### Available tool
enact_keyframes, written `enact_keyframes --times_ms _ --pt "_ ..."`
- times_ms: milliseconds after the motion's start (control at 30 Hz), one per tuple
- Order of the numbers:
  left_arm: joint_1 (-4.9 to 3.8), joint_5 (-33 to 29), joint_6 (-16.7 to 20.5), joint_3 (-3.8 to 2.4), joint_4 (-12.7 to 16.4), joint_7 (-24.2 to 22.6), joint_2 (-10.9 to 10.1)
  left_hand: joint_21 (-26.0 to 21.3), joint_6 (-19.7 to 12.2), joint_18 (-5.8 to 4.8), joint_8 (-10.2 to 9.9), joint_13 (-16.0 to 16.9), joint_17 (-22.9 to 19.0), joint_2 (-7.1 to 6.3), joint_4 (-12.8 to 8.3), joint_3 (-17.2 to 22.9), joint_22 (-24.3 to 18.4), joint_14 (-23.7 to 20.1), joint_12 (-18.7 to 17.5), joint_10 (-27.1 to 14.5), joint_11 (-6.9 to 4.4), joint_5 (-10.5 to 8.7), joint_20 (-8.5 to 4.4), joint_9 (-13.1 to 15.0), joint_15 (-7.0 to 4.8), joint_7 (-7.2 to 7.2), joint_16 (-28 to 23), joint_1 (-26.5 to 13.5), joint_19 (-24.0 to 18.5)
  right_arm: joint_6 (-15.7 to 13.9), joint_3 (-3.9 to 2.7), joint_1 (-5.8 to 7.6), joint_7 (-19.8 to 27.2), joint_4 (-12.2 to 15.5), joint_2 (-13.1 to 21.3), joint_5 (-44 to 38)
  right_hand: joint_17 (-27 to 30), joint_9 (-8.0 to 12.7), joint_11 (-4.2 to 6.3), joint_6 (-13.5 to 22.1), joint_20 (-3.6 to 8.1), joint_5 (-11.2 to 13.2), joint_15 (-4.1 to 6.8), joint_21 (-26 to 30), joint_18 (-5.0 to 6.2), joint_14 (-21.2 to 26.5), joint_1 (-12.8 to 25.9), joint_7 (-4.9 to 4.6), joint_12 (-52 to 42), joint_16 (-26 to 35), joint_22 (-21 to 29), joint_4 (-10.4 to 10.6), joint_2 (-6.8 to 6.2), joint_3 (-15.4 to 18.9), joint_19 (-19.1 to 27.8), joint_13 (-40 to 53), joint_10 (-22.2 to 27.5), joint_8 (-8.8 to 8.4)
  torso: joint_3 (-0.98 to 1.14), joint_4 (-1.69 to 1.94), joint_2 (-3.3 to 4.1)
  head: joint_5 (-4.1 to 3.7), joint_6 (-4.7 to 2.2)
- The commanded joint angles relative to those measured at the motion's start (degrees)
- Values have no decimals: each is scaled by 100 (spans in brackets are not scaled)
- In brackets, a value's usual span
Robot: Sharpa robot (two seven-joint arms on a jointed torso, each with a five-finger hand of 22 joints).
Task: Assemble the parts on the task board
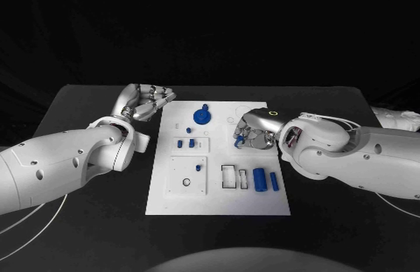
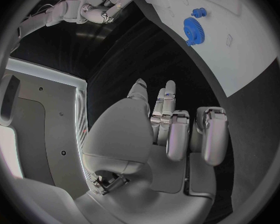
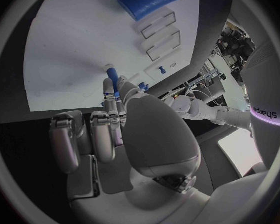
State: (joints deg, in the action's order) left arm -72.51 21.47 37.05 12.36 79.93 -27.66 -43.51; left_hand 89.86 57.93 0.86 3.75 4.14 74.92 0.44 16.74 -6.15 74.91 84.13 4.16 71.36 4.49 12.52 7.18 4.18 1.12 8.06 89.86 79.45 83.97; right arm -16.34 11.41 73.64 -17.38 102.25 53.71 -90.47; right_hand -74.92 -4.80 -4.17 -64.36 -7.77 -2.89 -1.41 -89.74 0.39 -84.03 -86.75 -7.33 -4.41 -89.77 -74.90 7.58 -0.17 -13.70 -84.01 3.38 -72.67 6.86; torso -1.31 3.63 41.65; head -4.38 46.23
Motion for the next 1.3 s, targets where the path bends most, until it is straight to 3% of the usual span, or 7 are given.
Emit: enact_keyframes --times_ms 33,500,733,1033,1300 --pt "-2 -5 -83 -4 4 -68 16 14 25 -86 16 -6 1508 44 0 -23 1509 587 -24 1 4 6 -18 3 -24 -3 14 -19 603 -230 -1 12 76 38 14 43 -1508 -53 -10 -90 43 -14 41 -26 -39 -597 -27 2 37 -23 -1510 11 -19 -41 -599 5 14 17 -2 2 6 -3 -4" --pt "-2 -5 -87 -4 -10 -65 31 14 30 -86 15 -6 1508 62 0 -36 1509 587 -26 0 3 13 -19 2 -25 -4 14 -1 603 -366 -17 217 76 221 138 58 -1508 -45 -30 -69 38 -13 27 -26 -39 -597 -13 -18 82 -23 -1510 25 -40 -49 -599 3 57 -13 2 -2 5 2 11" --pt "-1 -5 -87 -4 -19 -67 32 14 30 -86 15 -6 1508 62 0 -36 1509 587 -26 0 3 13 -19 2 -25 -4 14 -1 603 -351 -21 252 189 232 43 205 -1508 -42 -39 -58 34 -14 21 -26 -39 -597 -15 -31 92 -23 -1510 28 -47 -57 -599 3 78 -28 0 -4 1 7 13" --pt "7 -5 -90 -4 -63 -67 54 14 30 -86 15 -6 1508 62 0 -36 1509 587 -26 0 3 13 -19 2 -25 -4 14 -1 603 -122 -32 269 393 262 -351 403 -1508 -31 -59 -26 23 -15 5 -26 -39 -597 -21 -52 100 -23 -1510 34 -50 -79 -599 2 128 -64 0 7 -6 46 24" --pt "21 -3 -97 -3 -102 -63 78 14 35 -86 16 -6 1508 69 0 -42 1509 587 -25 1 1 18 -20 3 -26 -6 14 6 603 156 -43 277 524 273 -823 322 -1508 -25 -68 -7 16 -16 -3 -26 -39 -597 -27 -61 101 -23 -1510 35 -49 -94 -599 3 154 -84 -4 6 -3 163 15"
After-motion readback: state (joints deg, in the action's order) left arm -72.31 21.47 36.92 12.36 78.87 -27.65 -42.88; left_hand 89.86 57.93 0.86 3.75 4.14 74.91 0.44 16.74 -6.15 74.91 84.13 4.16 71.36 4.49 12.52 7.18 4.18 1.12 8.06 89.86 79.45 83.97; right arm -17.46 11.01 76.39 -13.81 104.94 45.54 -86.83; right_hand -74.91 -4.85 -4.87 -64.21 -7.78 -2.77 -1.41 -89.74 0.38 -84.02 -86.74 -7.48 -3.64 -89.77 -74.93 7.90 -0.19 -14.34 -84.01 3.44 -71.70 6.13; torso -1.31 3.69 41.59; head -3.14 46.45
